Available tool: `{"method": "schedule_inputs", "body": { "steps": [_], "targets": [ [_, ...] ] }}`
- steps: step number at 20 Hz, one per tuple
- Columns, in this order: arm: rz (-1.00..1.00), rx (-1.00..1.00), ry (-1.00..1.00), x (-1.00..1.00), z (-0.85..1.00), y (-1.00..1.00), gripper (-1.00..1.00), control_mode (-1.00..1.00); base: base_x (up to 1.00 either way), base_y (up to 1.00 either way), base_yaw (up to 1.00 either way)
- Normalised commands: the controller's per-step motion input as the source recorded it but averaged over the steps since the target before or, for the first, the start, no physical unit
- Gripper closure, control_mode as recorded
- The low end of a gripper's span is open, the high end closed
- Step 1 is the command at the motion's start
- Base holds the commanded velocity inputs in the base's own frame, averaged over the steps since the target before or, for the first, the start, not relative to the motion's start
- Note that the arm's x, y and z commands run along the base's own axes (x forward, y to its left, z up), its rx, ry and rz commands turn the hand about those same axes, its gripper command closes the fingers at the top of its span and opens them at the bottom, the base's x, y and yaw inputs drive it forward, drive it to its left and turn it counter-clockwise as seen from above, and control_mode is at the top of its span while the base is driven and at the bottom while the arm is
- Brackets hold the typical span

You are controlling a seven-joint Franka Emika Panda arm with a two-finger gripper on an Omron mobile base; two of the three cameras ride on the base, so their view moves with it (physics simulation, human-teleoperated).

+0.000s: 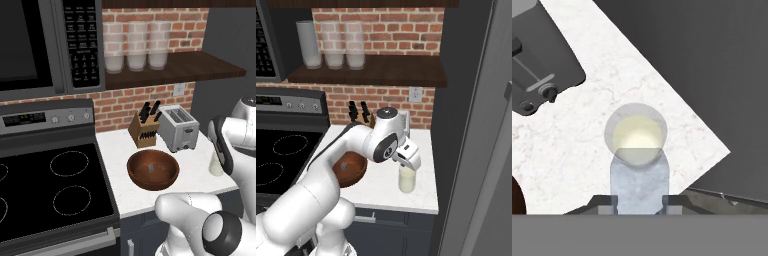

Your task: Grab a lemon wedge from the fridge and one ice cube from the ice bowl, and put them in the glass of lemonade.

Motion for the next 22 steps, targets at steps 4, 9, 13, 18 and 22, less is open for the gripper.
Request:
{"method": "schedule_inputs", "body": {
  "steps": [4, 9, 13, 18, 22],
  "targets": [
    [0.00, 0.00, 0.00, 0.13, 0.00, 0.00, 1.00, -1.00, 0.00, 0.00, 0.00],
    [0.00, 0.00, 0.00, 0.18, 0.00, 0.00, 1.00, -1.00, 0.00, 0.00, 0.00],
    [0.00, 0.00, 0.01, 0.07, 0.00, -0.03, 1.00, -1.00, 0.00, 0.00, 0.00],
    [0.00, 0.01, 0.00, 0.02, -0.17, -0.15, 1.00, -1.00, 0.00, 0.00, 0.00],
    [0.00, 0.03, 0.00, 0.02, -0.36, -0.06, 1.00, -1.00, 0.00, 0.00, 0.00]
  ]
}}
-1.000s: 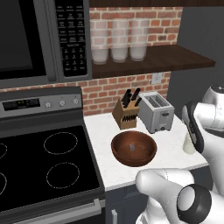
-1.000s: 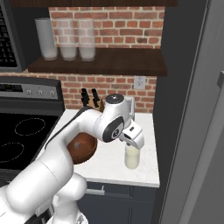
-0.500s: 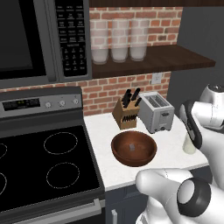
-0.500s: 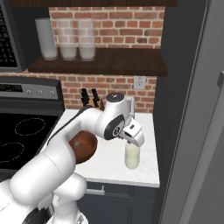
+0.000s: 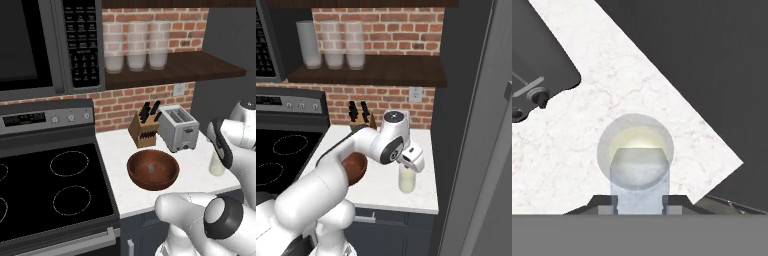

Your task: Grab a lemon wedge from the fridge and one ice cube from the ice bowl, and put them in the glass of lemonade.

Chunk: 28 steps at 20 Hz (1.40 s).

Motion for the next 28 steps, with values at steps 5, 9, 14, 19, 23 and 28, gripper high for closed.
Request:
{"method": "schedule_inputs", "body": {
  "steps": [5, 9, 14, 19, 23, 28],
  "targets": [
    [0.00, 0.02, -0.01, 0.00, -0.22, 0.00, 1.00, -1.00, 0.00, 0.00, 0.00],
    [0.00, 0.00, -0.01, 0.08, 0.00, 0.00, 1.00, -1.00, 0.00, 0.00, 0.00],
    [0.00, 0.00, 0.00, 0.17, 0.00, 0.00, 1.00, -1.00, 0.00, 0.00, 0.00],
    [0.00, 0.00, 0.00, 0.06, -0.01, 0.00, 1.00, -1.00, 0.00, 0.00, 0.00],
    [0.00, 0.00, 0.00, 0.00, -0.12, -0.06, 1.00, -1.00, 0.00, 0.00, 0.00],
    [0.00, 0.00, 0.00, 0.00, -0.16, -0.02, 1.00, -1.00, 0.00, 0.00, 0.00]
  ]
}}
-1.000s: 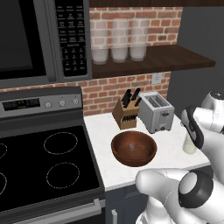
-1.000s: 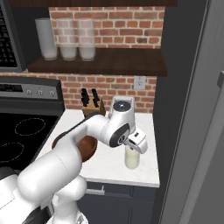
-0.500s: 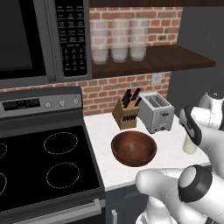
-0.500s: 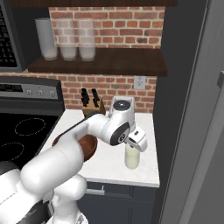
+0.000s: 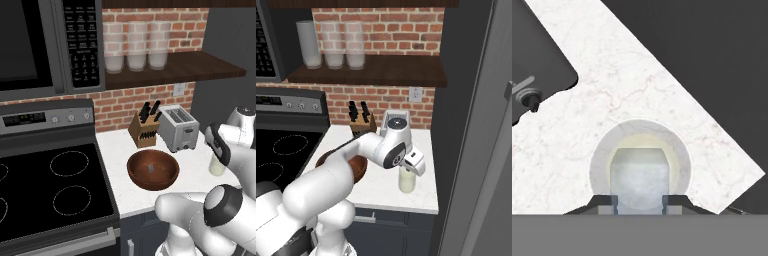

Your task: Grab a lemon wedge from the fridge and one ice cube from the ice bowl, and put them in the glass of lemonade.

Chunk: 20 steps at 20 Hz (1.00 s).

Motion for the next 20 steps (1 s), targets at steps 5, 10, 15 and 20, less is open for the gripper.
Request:
{"method": "schedule_inputs", "body": {
  "steps": [5, 10, 15, 20],
  "targets": [
    [0.00, 0.00, 0.00, 0.00, 0.00, 0.00, -1.00, -1.00, 0.00, 0.00, 0.00],
    [0.00, 0.00, 0.00, 0.00, 0.00, 0.00, -1.00, -1.00, 0.00, 0.00, 0.00],
    [0.00, 0.00, 0.00, 0.00, 0.00, 0.00, -1.00, -1.00, 0.00, 0.00, 0.00],
    [0.00, 0.00, 0.00, 0.00, 0.00, 0.00, -1.00, -1.00, 0.00, 0.00, 0.00]
  ]
}}
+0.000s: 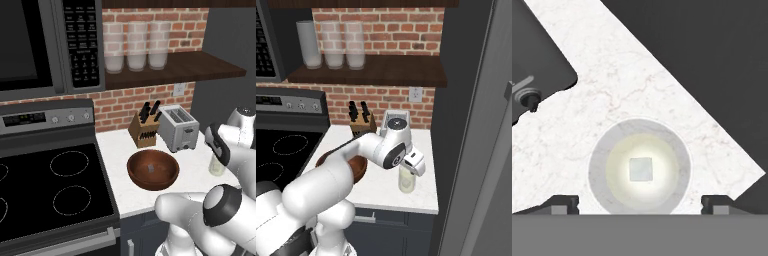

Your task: Grab a lemon wedge from the fridge and one ice cube from the ice bowl, and put them in the glass of lemonade.

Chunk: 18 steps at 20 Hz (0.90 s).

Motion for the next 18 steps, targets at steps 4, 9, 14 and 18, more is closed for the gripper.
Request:
{"method": "schedule_inputs", "body": {
  "steps": [4, 9, 14, 18],
  "targets": [
    [0.00, 0.00, -0.04, -0.06, 0.12, 0.00, -1.00, -1.00, 0.00, 0.00, 0.00],
    [0.00, 0.03, -0.06, -0.07, 0.30, 0.00, -1.00, -1.00, 0.00, 0.00, 0.00],
    [0.00, 0.02, -0.03, 0.00, 0.23, 0.00, -1.00, -1.00, 0.00, 0.00, 0.00],
    [0.00, 0.00, 0.00, -0.17, 0.00, 0.00, -1.00, -1.00, 0.00, 0.00, 0.00]
  ]
}}
